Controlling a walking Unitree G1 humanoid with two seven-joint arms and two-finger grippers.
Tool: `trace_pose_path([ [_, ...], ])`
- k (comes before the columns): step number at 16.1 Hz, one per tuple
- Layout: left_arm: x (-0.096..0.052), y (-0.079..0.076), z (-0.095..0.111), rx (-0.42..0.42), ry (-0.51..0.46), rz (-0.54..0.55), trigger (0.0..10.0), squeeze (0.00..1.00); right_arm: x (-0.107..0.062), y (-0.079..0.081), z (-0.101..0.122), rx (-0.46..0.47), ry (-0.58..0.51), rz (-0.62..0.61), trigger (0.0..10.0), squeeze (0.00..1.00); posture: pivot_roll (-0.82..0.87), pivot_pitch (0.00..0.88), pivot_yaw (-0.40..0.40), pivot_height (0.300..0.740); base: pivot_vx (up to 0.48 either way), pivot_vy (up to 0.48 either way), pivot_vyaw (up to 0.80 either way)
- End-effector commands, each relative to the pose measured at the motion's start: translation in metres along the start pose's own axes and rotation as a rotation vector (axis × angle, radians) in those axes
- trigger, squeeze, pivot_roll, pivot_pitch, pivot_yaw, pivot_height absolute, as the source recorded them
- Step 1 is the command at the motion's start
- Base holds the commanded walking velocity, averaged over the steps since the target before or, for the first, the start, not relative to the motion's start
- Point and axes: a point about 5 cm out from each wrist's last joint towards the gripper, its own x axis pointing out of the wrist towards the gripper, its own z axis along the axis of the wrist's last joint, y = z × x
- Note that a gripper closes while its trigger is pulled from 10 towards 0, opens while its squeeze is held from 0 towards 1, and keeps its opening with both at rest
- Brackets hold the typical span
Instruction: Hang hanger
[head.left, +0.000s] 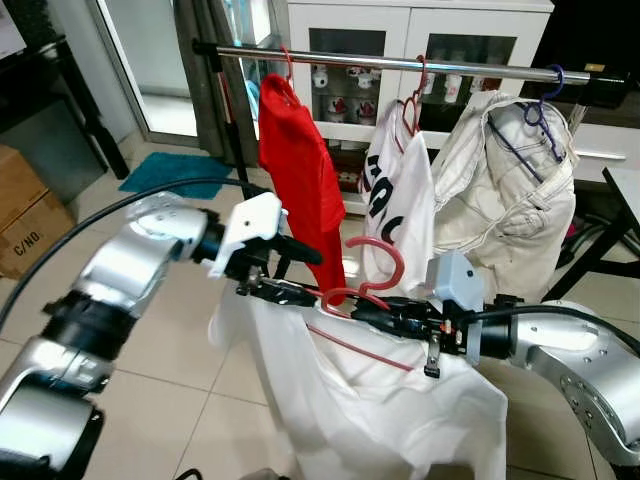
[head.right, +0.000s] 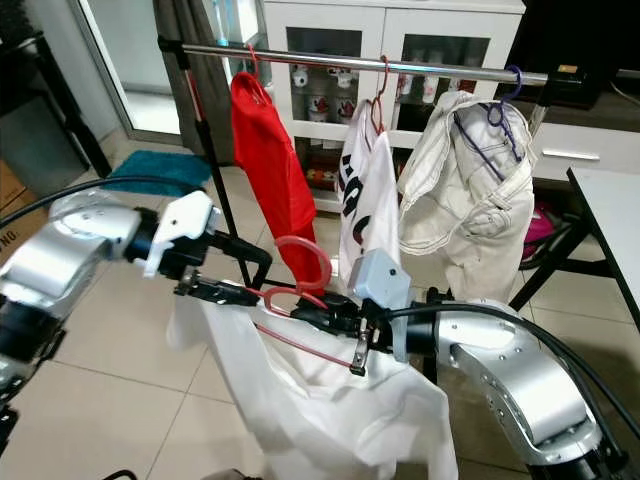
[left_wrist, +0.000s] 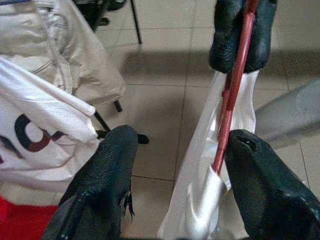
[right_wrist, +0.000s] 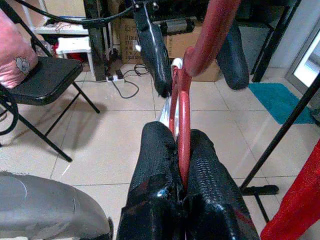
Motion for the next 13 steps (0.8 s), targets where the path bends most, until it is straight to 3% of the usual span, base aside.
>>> trace_pose_path([
  [1,0.003,0.001,0.0,0.028,0.039,-0.02,0.0,0.0,0.004,0.001,0.007,-0.033,-0.009,0.024,10.0,0.0,-0.15,0.0,0.091,0.74,0.0,0.0,0.0],
  [4,0.01,0.002,-0.006,0.068,0.094,-0.03,0.0,0.0,0.007,0.0,0.01,-0.041,-0.011,0.036,10.0,0.0,-0.15,0.0,0.085,0.74,0.0,0.0,0.0],
  [13,0.019,0.002,-0.005,0.103,0.028,-0.022,0.0,0.0,0.011,0.001,0.011,-0.036,-0.008,0.057,10.0,0.0,-0.14,0.0,0.068,0.74,0.0,0.0,0.0],
])
